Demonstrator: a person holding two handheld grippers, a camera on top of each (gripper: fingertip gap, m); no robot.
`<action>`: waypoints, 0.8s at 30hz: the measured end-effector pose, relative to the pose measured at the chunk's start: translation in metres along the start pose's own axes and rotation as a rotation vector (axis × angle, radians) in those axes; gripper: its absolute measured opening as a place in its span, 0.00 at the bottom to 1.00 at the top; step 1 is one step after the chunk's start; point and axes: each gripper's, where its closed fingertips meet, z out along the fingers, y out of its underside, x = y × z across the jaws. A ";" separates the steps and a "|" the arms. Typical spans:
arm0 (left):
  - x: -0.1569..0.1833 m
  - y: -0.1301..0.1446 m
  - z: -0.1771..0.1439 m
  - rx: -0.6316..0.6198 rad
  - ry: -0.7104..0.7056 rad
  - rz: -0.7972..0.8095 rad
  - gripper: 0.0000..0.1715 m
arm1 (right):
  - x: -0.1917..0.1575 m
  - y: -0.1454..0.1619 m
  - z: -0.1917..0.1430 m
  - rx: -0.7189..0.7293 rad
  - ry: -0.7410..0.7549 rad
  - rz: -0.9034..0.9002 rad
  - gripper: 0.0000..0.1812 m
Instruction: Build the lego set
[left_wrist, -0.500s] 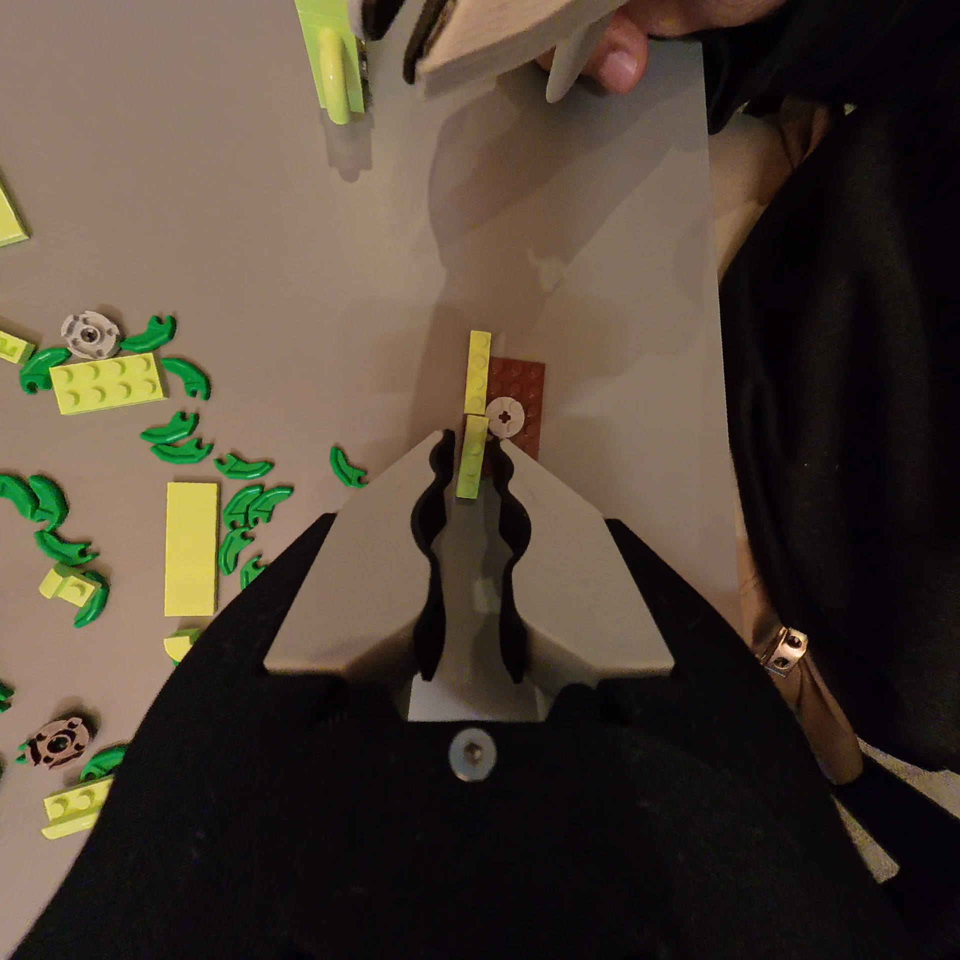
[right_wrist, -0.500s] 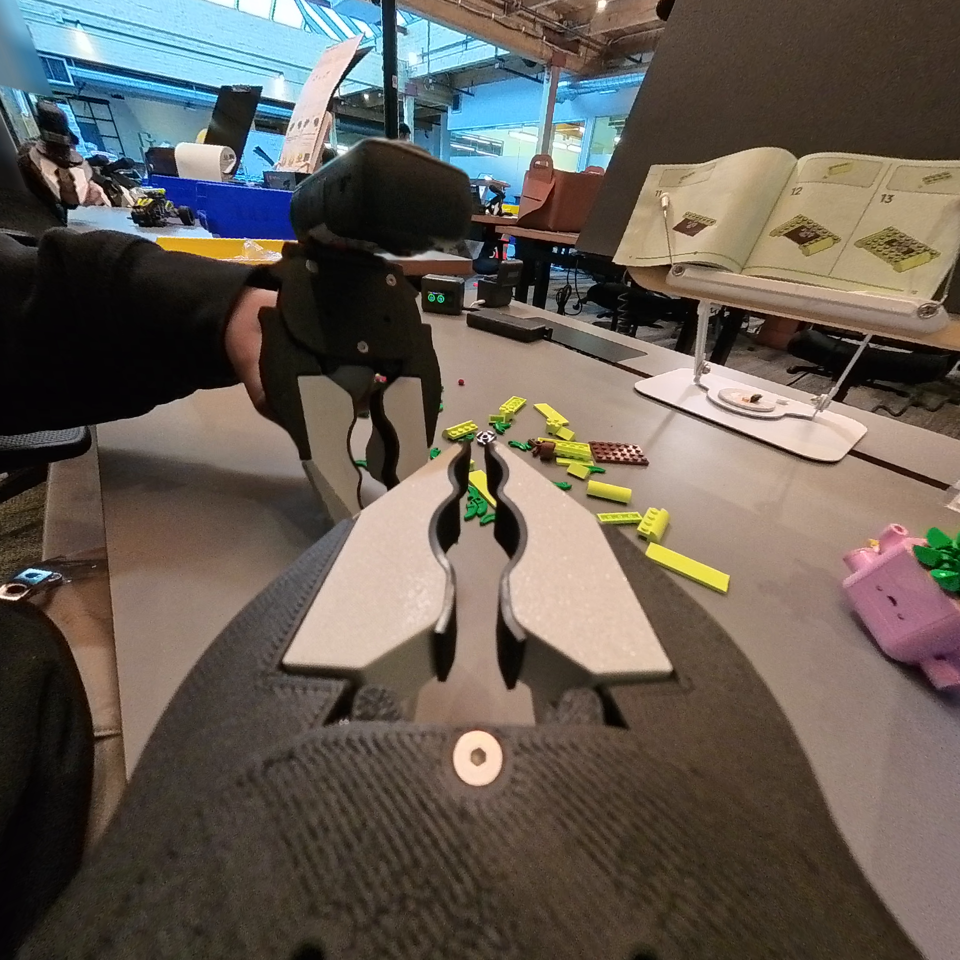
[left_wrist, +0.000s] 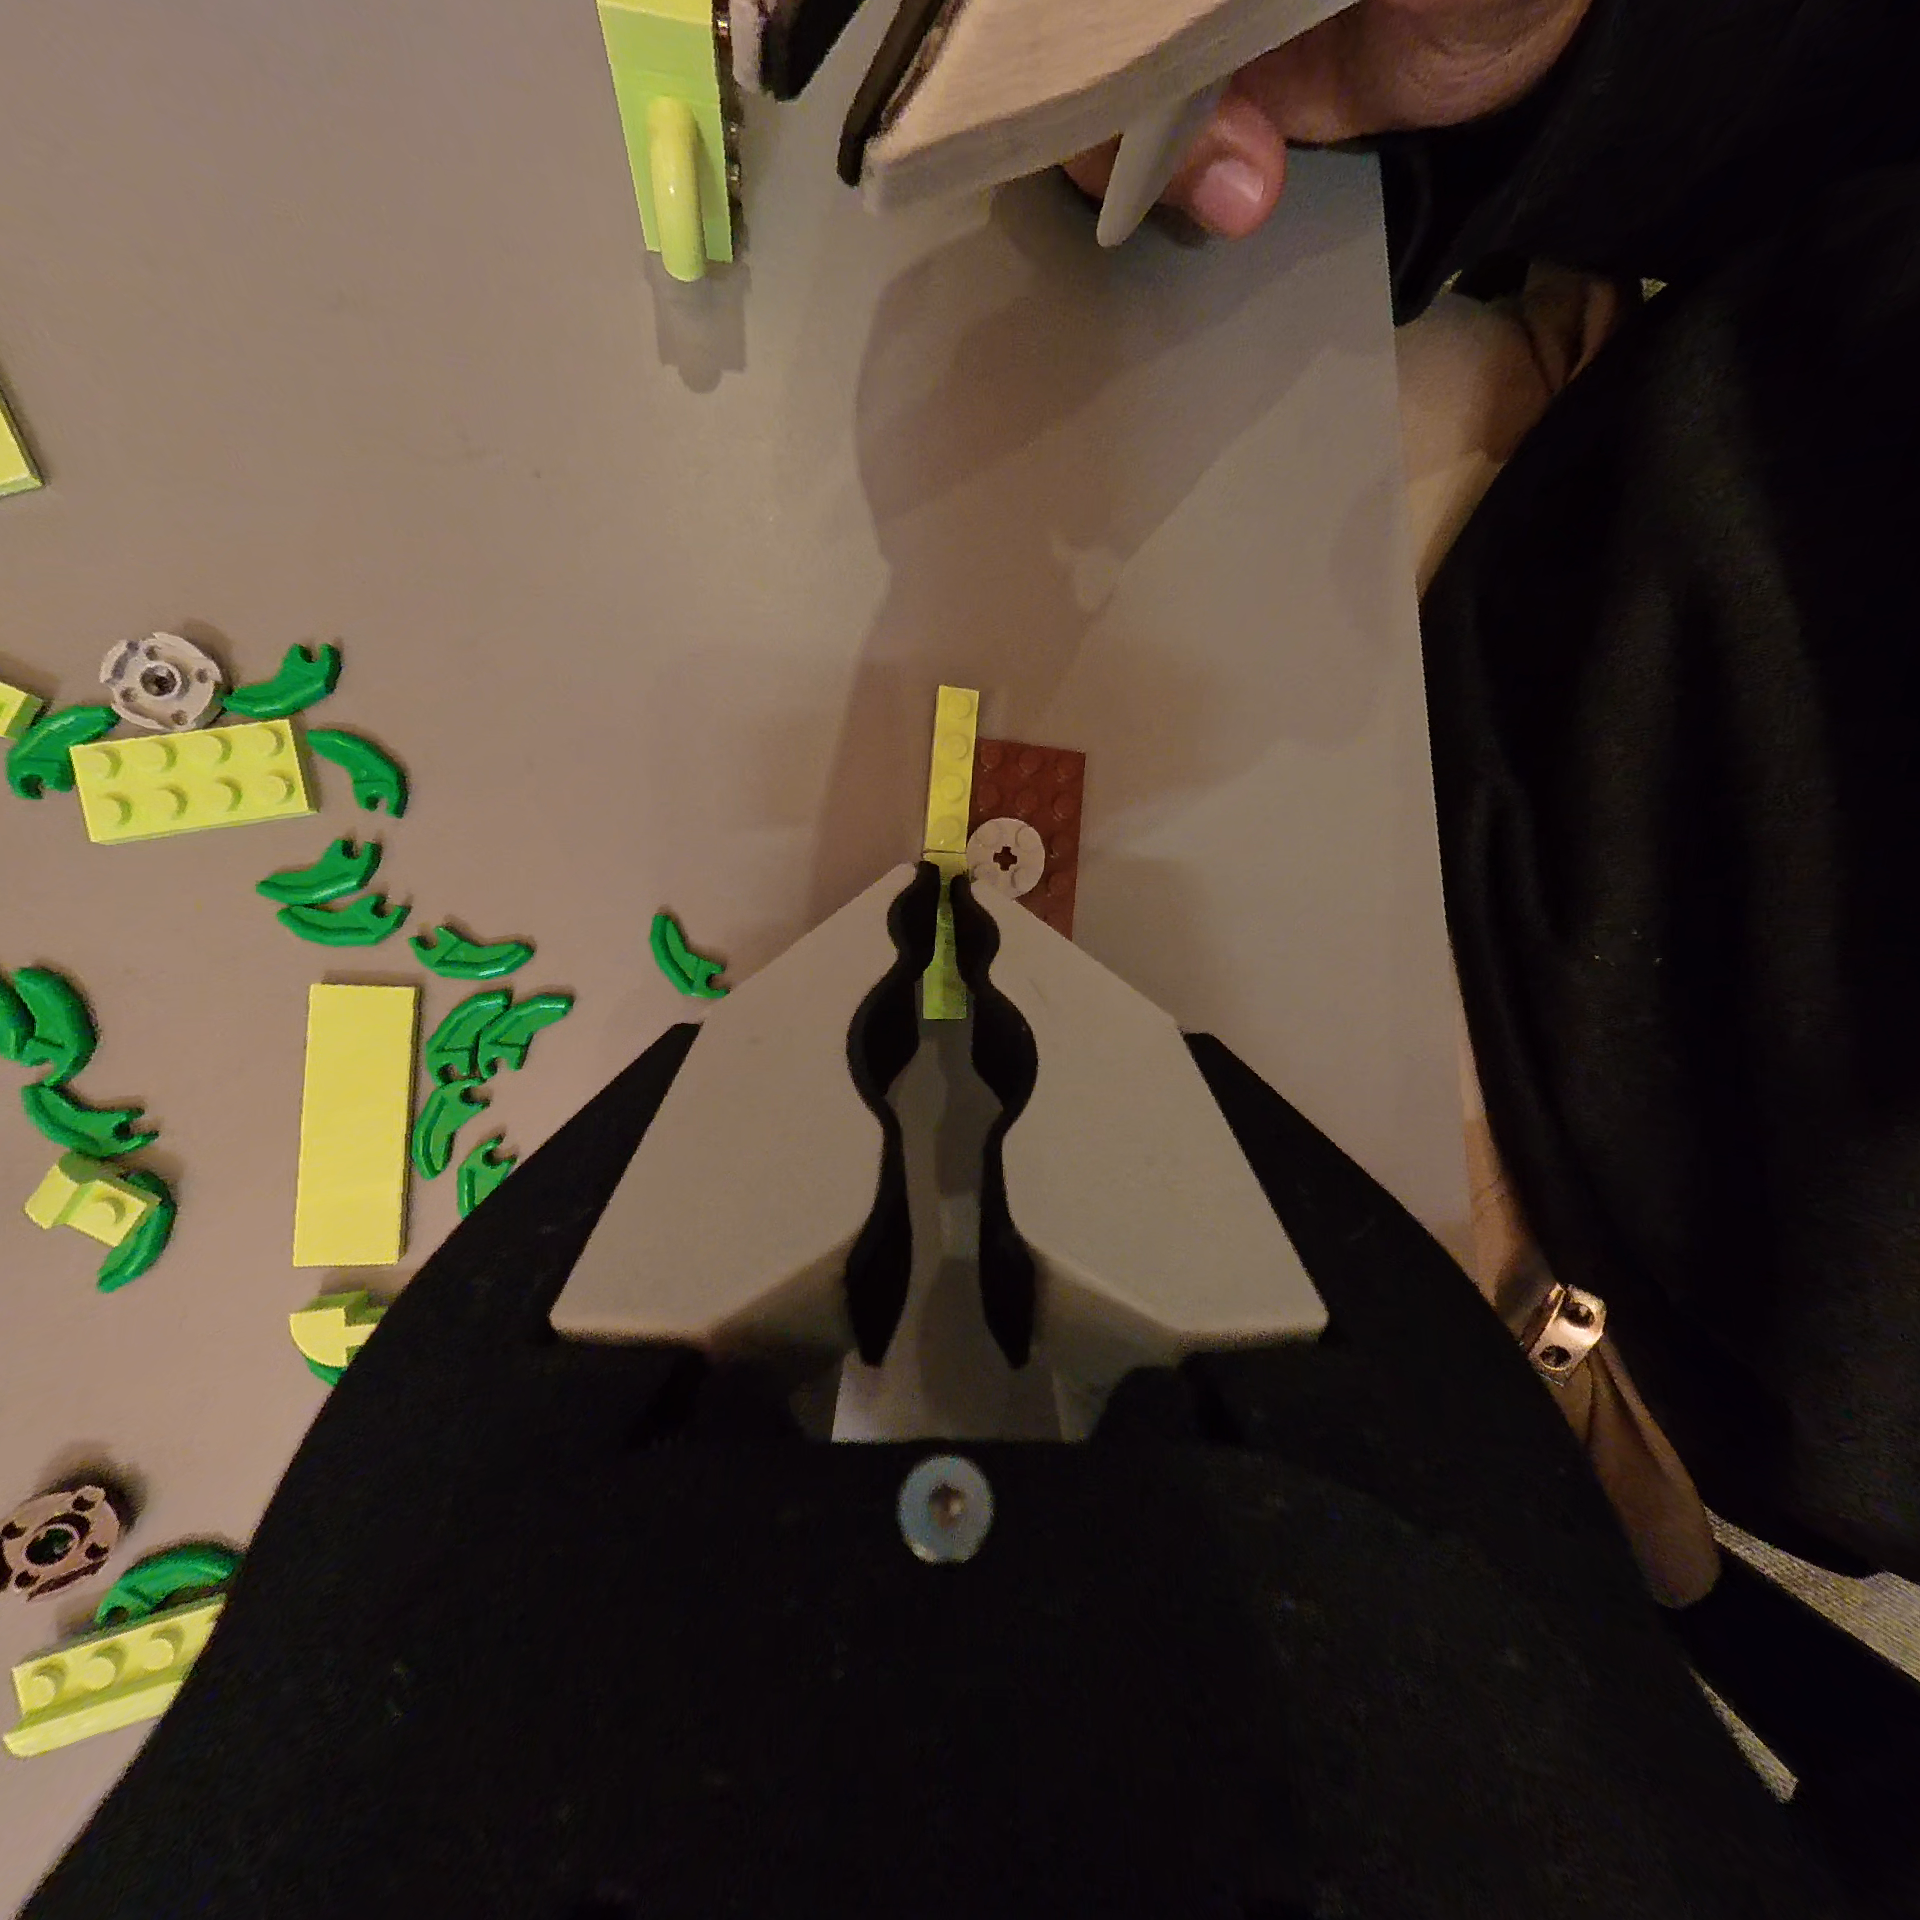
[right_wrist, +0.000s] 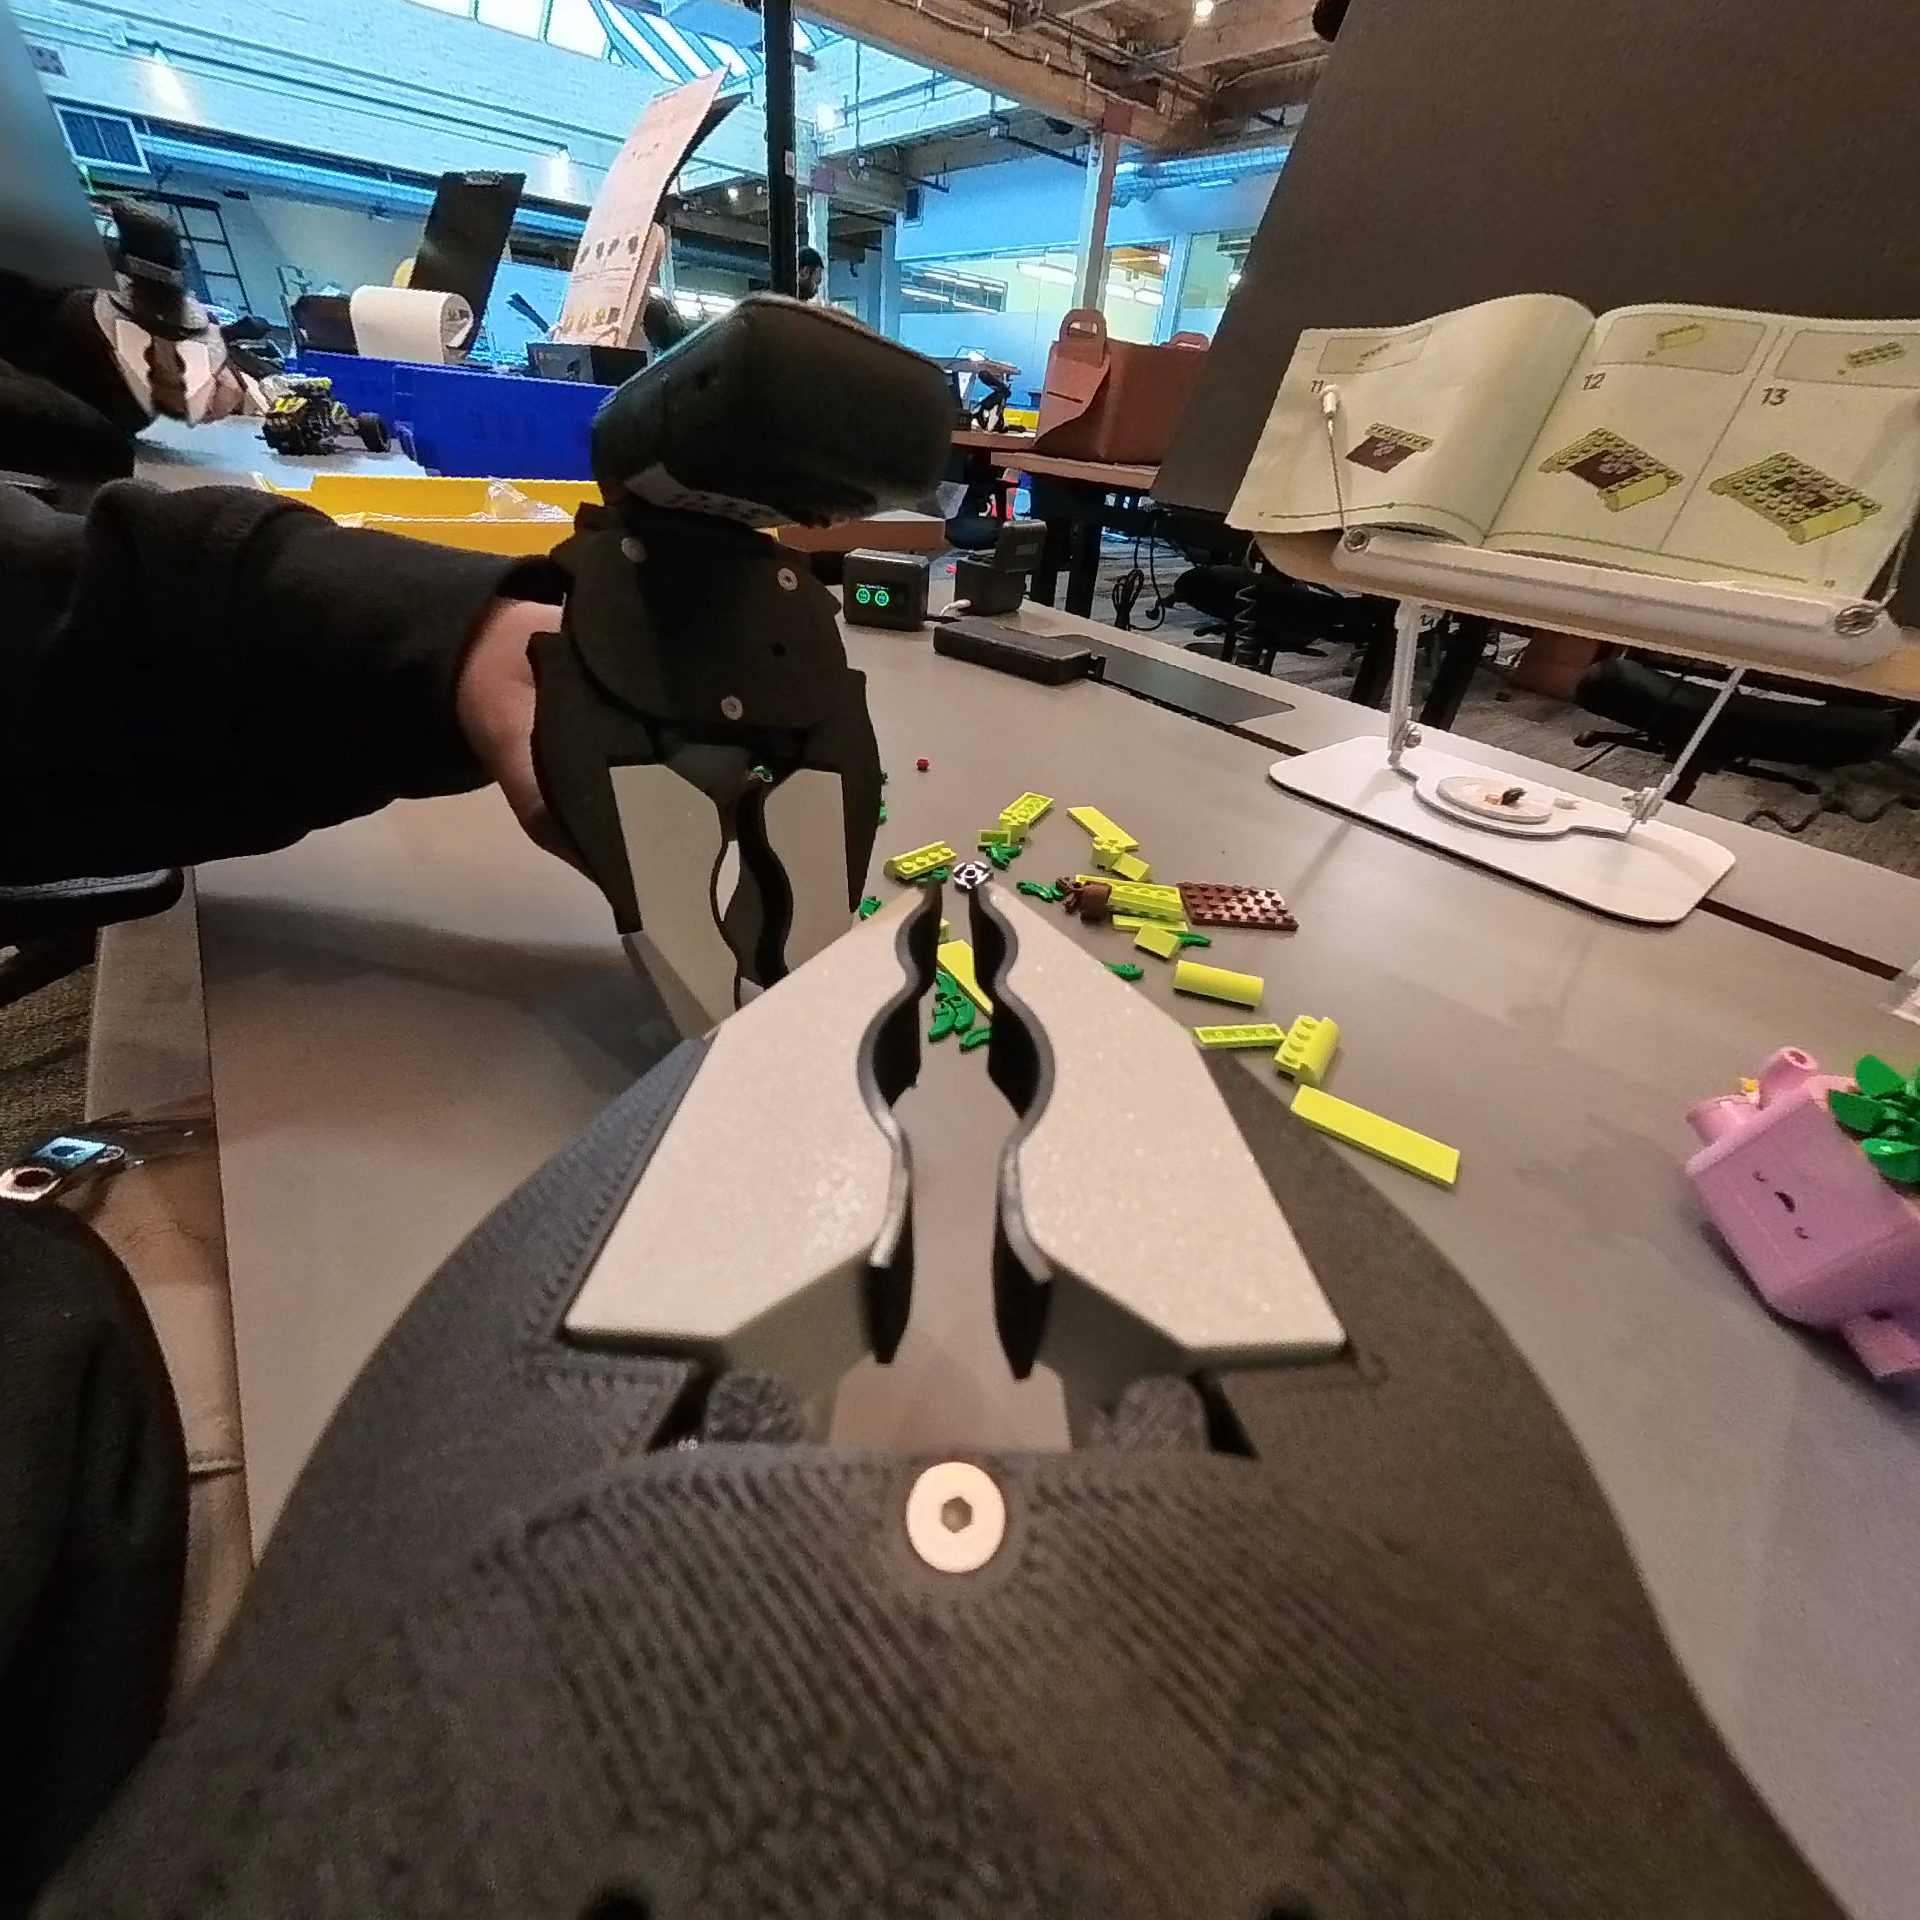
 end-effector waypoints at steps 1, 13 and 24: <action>0.000 0.000 0.000 0.000 0.001 0.000 0.00 | 0.000 0.000 0.000 0.000 0.000 0.000 0.02; 0.000 0.000 0.001 0.000 0.029 0.029 0.00 | 0.000 0.000 0.000 -0.003 -0.001 0.001 0.02; 0.001 0.004 0.001 -0.037 0.142 0.072 0.00 | 0.000 0.002 0.001 -0.013 -0.002 0.006 0.02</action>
